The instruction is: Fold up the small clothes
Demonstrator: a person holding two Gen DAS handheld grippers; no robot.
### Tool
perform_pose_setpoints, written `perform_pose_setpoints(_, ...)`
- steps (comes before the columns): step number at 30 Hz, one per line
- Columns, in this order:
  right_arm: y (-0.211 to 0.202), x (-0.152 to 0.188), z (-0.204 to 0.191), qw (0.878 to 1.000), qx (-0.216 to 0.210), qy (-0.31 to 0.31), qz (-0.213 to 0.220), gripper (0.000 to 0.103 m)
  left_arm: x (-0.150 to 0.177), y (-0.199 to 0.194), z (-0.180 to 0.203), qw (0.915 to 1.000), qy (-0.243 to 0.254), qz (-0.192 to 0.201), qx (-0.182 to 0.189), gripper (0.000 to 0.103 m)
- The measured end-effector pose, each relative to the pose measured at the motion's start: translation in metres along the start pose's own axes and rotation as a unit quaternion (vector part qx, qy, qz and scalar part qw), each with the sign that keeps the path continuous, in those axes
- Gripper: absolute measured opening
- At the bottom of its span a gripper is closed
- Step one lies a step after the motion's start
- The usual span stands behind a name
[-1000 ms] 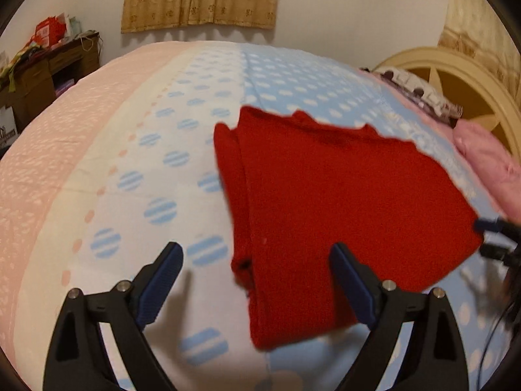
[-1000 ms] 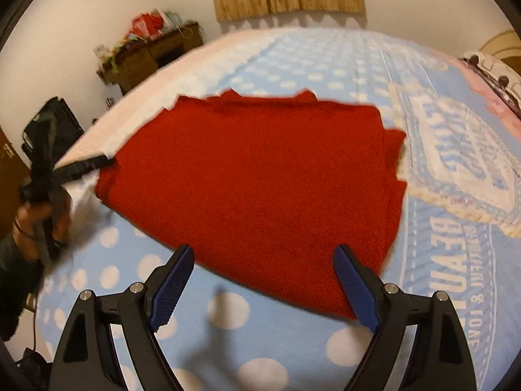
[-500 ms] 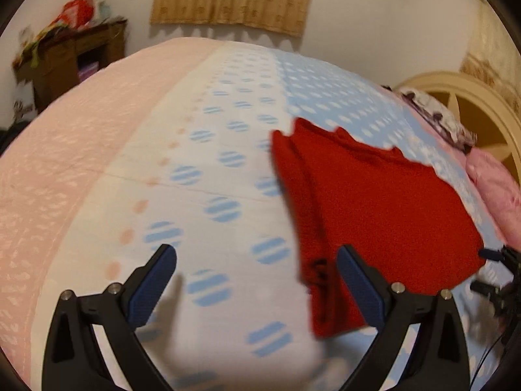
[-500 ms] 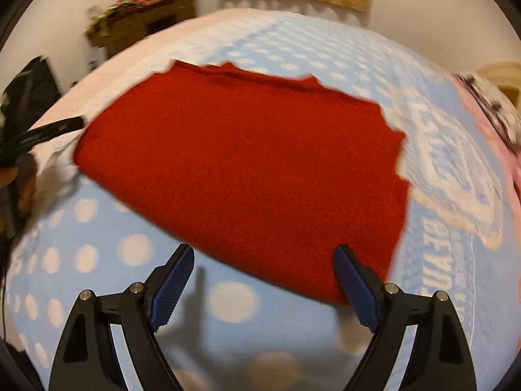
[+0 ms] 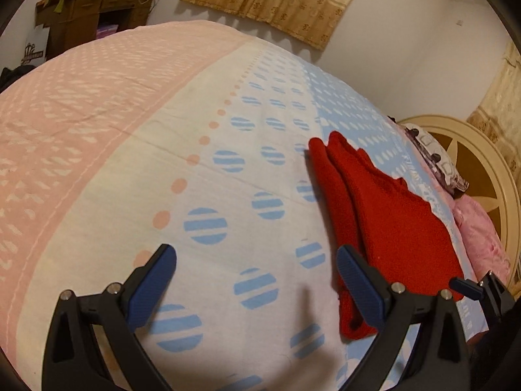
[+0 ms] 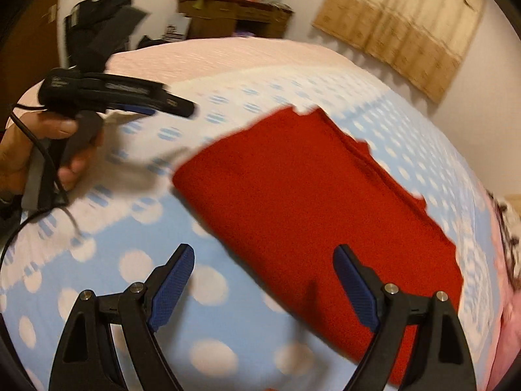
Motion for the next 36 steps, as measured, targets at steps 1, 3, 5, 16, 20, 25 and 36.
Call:
perform_pose_setpoints(1, 0.001, -0.005, -0.009, 1.0, 0.002, -0.014, 0.006, 0.087, -0.001, 0.0, -0.001, 1.0, -0.001, 0.0, 0.001, 0.101)
perform_pose_setpoints(3, 0.003, -0.014, -0.027, 0.999, 0.007, -0.043, 0.02, 0.084, -0.001, -0.001, -0.003, 1.0, -0.005, 0.004, 0.006, 0.101)
perform_pose_setpoints(5, 0.009, -0.02, -0.043, 0.997, 0.022, -0.071, 0.026, 0.072, -0.002, -0.003, -0.004, 0.9999, -0.009, 0.007, 0.011, 0.101)
perform_pose_setpoints(16, 0.044, -0.03, -0.06, 0.988, 0.1, -0.111, 0.044, 0.072, -0.002, -0.006, -0.009, 0.9994, -0.02, 0.016, 0.025, 0.101)
perform_pose_setpoints(20, 0.048, -0.034, -0.05, 0.985, 0.127, -0.101, 0.051, 0.046, -0.005, -0.006, -0.007, 0.999, -0.027, 0.013, 0.034, 0.102)
perform_pose_setpoints(25, 0.05, -0.03, -0.048, 0.989, 0.11, -0.088, 0.051, 0.026, -0.012, 0.008, 0.016, 0.996, -0.006, -0.031, 0.084, 0.102)
perform_pose_setpoints(36, 0.054, -0.025, -0.046, 0.99, 0.102, -0.076, 0.055, 0.025, -0.048, 0.062, 0.068, 0.9902, 0.062, -0.081, 0.095, 0.101)
Point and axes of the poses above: each gripper's, at about its wrist camera, not at the fingertips, and y roughly the way its jaws point, z to its right, x to its underside, the point moved 8 cm from there along y, roughly the way its jaws point, and after that the axes turned 3 degrees about x, right-handed, at the moved point
